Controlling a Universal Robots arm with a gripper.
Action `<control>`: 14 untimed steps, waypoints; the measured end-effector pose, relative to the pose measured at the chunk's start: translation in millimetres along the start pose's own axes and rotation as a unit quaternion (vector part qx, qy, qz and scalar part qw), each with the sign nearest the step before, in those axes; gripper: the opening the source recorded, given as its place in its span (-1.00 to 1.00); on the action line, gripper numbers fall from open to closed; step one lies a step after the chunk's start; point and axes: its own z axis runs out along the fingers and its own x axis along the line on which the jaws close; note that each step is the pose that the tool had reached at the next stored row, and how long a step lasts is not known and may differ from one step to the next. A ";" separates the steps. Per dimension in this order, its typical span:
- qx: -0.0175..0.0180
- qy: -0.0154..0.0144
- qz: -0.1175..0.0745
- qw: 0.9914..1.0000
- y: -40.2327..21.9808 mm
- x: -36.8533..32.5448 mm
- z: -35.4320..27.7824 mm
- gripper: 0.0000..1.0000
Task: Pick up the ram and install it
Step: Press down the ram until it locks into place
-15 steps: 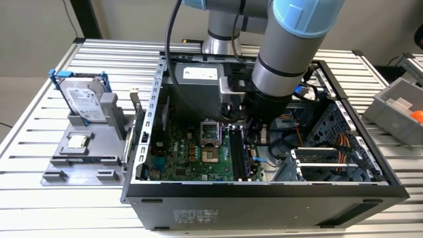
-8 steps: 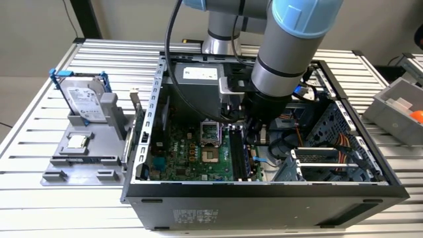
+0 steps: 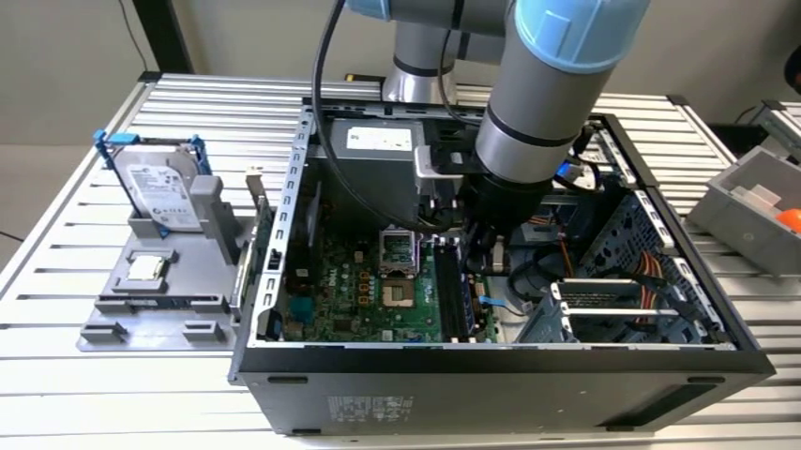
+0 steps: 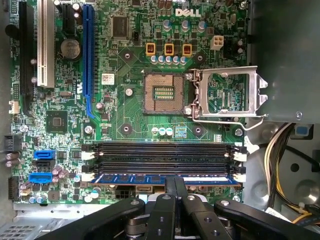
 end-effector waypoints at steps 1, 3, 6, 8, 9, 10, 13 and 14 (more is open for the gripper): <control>-0.001 0.000 0.000 1.000 -0.1 0.0 1.2 -1.00; -0.002 0.000 0.000 1.000 -0.1 0.1 4.3 -1.00; -0.002 0.002 0.000 1.000 -0.2 0.2 7.7 -1.00; -0.002 0.003 0.000 1.000 -0.3 0.3 9.2 -1.00; -0.002 0.004 0.000 1.000 -0.4 0.3 10.4 -1.00; -0.002 0.004 0.000 1.000 -0.3 0.4 11.7 -1.00; -0.002 0.005 0.000 1.000 -0.4 0.6 16.3 -1.00; -0.002 0.005 0.000 1.000 -0.5 0.6 17.3 -1.00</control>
